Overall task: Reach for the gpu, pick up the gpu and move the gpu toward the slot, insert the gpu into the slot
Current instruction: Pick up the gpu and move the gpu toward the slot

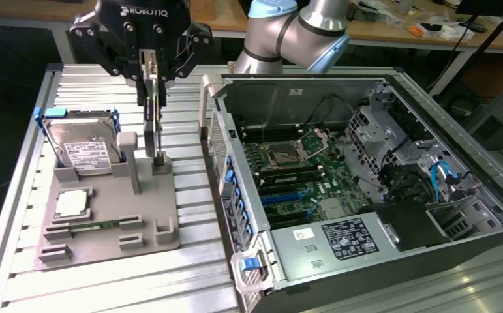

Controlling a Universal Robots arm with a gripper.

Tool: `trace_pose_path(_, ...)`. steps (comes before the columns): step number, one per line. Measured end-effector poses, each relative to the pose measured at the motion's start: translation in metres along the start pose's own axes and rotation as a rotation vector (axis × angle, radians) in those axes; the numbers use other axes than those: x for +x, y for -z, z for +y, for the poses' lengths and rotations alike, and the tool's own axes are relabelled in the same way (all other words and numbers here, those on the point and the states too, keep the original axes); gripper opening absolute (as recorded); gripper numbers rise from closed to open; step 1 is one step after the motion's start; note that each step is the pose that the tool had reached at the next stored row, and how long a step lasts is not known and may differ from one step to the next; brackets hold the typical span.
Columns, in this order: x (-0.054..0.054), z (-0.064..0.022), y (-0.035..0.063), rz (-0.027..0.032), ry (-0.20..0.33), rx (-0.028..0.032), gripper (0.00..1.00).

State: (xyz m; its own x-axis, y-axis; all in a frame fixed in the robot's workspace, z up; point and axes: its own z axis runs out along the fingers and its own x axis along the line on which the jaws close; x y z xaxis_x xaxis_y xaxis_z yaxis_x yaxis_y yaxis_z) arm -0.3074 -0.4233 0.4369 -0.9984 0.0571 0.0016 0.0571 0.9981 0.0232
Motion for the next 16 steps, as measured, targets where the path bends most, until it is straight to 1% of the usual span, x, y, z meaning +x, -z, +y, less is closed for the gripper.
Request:
trace_pose_path(3,0.000,0.0001,0.0067,0.0000,0.000,0.0000,0.27)
trace_pose_path(6,-0.001,0.0003,0.0081,0.0001,0.000,0.0000,0.27)
trace_pose_path(16,-0.024,0.0016,0.0083,0.0002,0.000,0.0001,0.27)
